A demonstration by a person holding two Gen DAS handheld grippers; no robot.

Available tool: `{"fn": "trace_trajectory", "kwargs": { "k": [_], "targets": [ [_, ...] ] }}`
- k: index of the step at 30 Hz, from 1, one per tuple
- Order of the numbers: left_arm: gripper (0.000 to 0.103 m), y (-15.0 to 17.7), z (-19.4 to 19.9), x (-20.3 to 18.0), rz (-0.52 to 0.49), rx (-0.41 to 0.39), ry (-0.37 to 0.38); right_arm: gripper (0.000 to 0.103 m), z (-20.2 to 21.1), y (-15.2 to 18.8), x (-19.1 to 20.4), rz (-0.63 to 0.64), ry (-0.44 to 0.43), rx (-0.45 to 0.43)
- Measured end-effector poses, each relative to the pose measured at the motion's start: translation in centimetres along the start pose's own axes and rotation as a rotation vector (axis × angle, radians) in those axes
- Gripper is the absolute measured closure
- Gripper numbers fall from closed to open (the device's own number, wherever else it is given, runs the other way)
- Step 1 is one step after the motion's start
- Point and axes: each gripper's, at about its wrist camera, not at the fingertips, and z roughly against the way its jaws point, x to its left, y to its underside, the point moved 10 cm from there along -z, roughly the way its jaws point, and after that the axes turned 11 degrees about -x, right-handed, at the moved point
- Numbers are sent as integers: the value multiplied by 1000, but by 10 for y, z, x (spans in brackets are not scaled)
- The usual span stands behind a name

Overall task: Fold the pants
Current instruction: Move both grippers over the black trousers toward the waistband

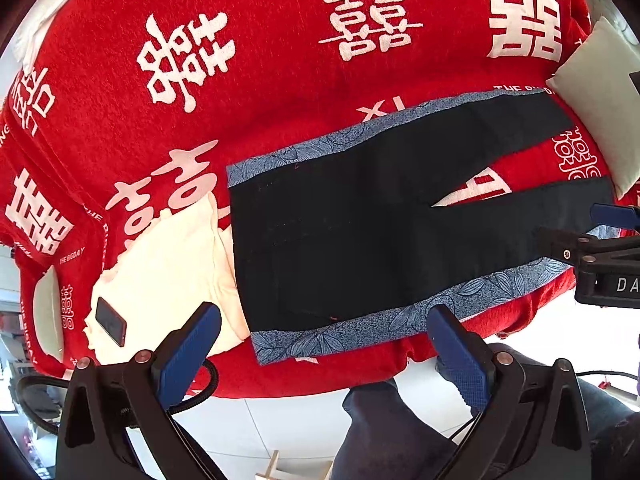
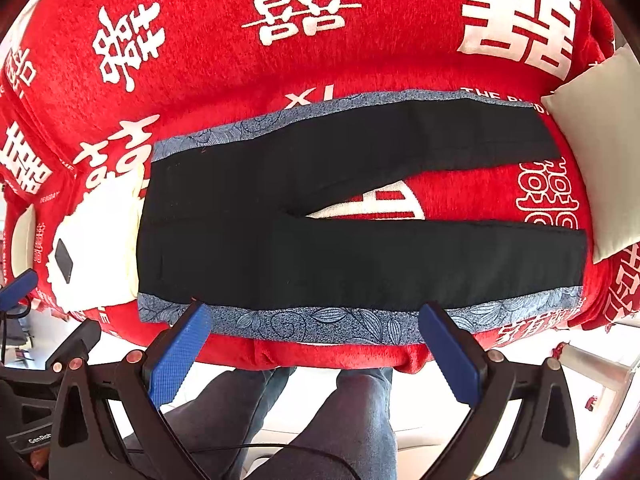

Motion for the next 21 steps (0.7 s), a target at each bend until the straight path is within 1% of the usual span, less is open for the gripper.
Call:
{"fn": "trace_trajectory", "kwargs": {
  "k": [6,11,14,16,21],
  "targets": [
    [0,-3,2,-1,18,-4,-4,0,2,-4,-6,5,-12,-12],
    [0,-5,7,0,60,-29,-9,0,6,-7,-15,-8,-29,-26],
    [0,-2,8,-2,90,-25,-19,0,8,-6,-22,-16,-41,-25],
    [0,2,8,-3,128,-18,-23,0,8,-4,-28,-11,-46,-17],
    [0,21,4,-13,263,23,-21,0,7,4,-43,33,-45,9]
  ]
}}
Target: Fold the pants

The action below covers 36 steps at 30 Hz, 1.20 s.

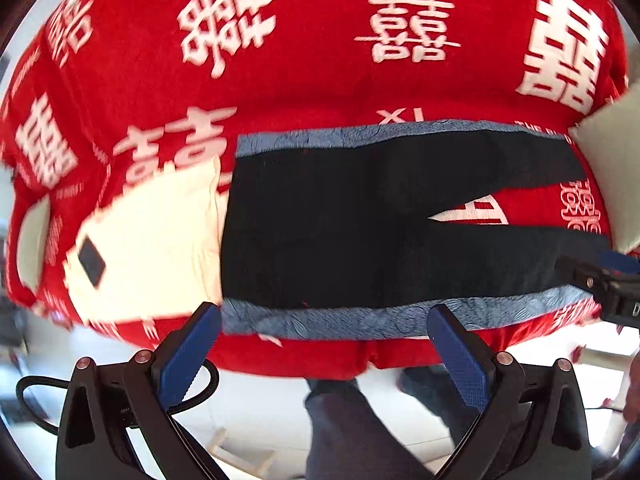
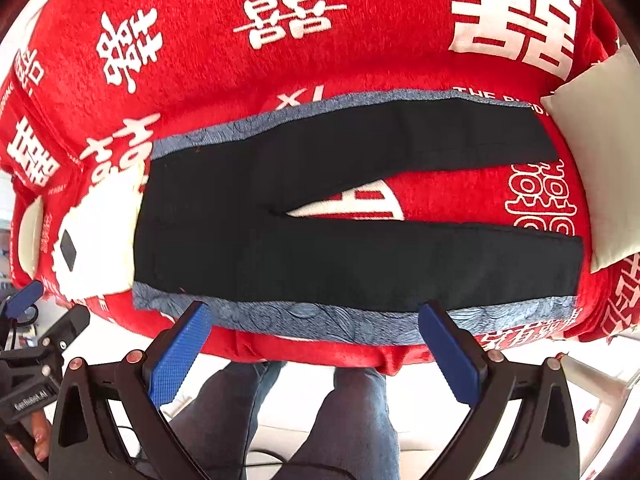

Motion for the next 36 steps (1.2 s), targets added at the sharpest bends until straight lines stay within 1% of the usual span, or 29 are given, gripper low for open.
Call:
{"fn": "trace_trajectory", "kwargs": {
  "k": [2,6,10,13,15,19,21,25,28,31,33,35,36],
  "targets": [
    [0,12,-5,-3,43,25,-2,0,-3,5,-6,18,-3,17],
    [0,35,-13,-5,101,75,-3,0,-17,17,-17,41,18,53],
    [0,47,-24,1,94,77,-7,0,-30,32,-19,3,14,81],
    [0,54,-44,10,95,75,8,0,-46,43,-14,-1,25,92],
    [0,60,-63,17,102,94,12,0,-56,50,-9,-9,29,94],
    [0,74,-95,30,121,106,20,0,-82,66,10,-23,7,97],
    [0,83,-112,37,136,107,25,0,-95,76,20,-48,-23,95],
    [0,104,-141,50,200,122,44,0,-116,98,37,-148,-132,89],
    [0,114,-155,55,235,105,53,0,-125,110,43,-202,-192,74],
    [0,119,-163,58,257,85,61,0,-133,118,49,-226,-244,50],
    [0,120,-168,58,275,73,82,0,-137,122,54,-268,-310,38],
    [0,122,-174,58,309,64,116,0,-142,123,58,-337,-396,31],
    [0,122,-177,58,323,63,126,0,-145,125,61,-364,-424,31]
  ]
}}
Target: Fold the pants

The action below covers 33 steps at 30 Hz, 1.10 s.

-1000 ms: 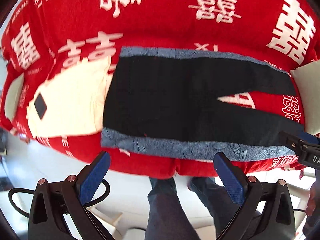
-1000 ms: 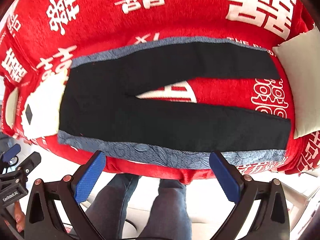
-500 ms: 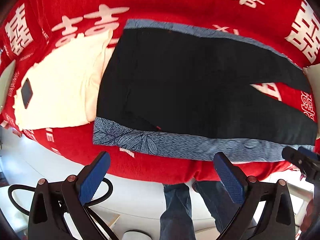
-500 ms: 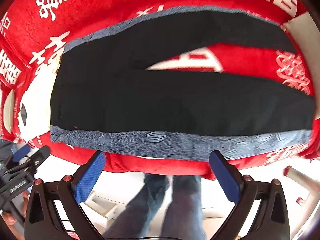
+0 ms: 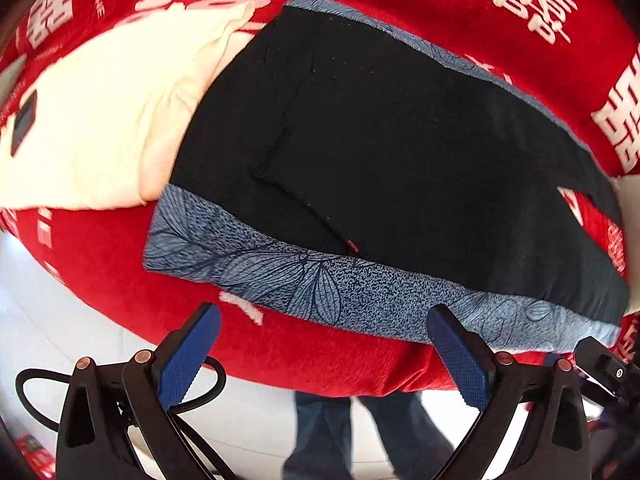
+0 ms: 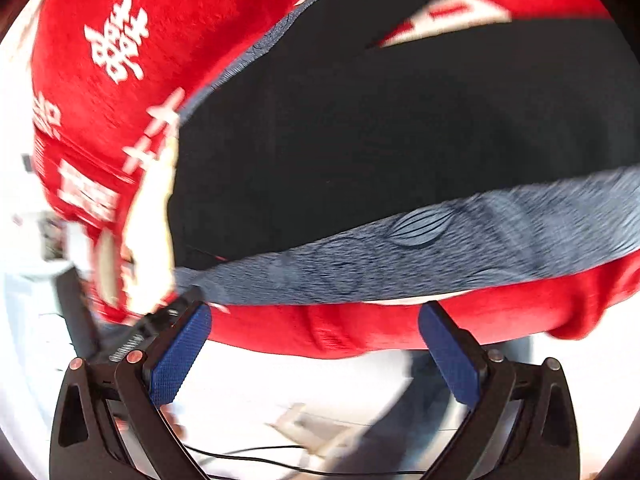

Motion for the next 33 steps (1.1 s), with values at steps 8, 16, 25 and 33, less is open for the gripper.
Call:
{"fn": "trace_trajectory", "kwargs": {
  "k": [8,16,25,33],
  "targets": [
    [0,11,-20,5,101,30,91,39,-32,16,-31,-196,-156,13],
    [0,22,-28,-2,110,79,172,44,-40,1,-40,-354,-328,-72],
    [0,22,-34,-12,276,120,300,93,-11,-21,-4,-425,-462,-80],
    [38,-23,-42,-6,371,32,294,93,8,-32,14,-400,-469,-57]
  ]
}}
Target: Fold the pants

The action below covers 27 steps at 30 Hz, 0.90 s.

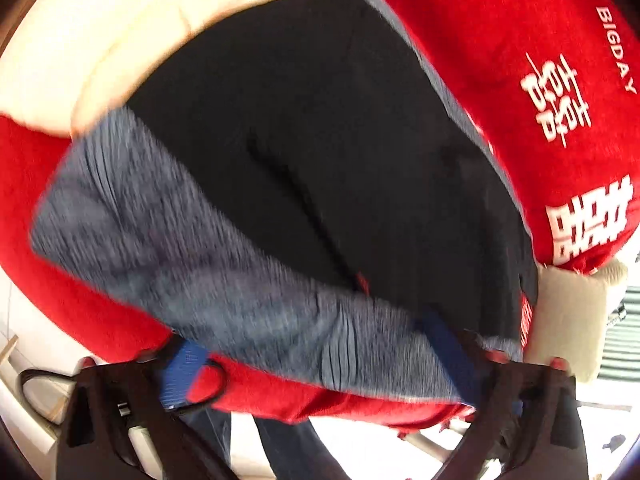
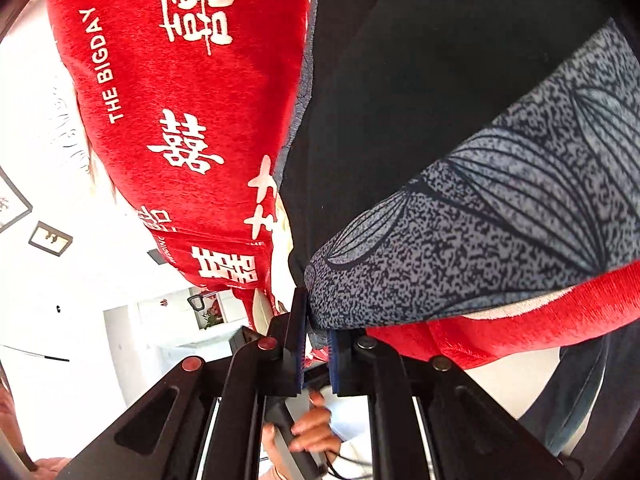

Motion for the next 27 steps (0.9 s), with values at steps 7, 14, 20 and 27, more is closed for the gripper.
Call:
{"fn": "trace_trajectory", "kwargs": {
  "k": [7,14,20,27],
  "targets": [
    [79,-32,25,-16,-83,-44,-71,93,8,-12,8,88,96,9],
    [79,-108,40,-94,-223,-147,-71,93,-16,-77,77,295,101,37],
    [79,-200,-10,-134,-267,-224,-133,93,-77,-162,118,447,161,96],
    [45,-252,-85,-124,-257,-234,-272,93,-161,-237,84,513,311,206]
  ]
}}
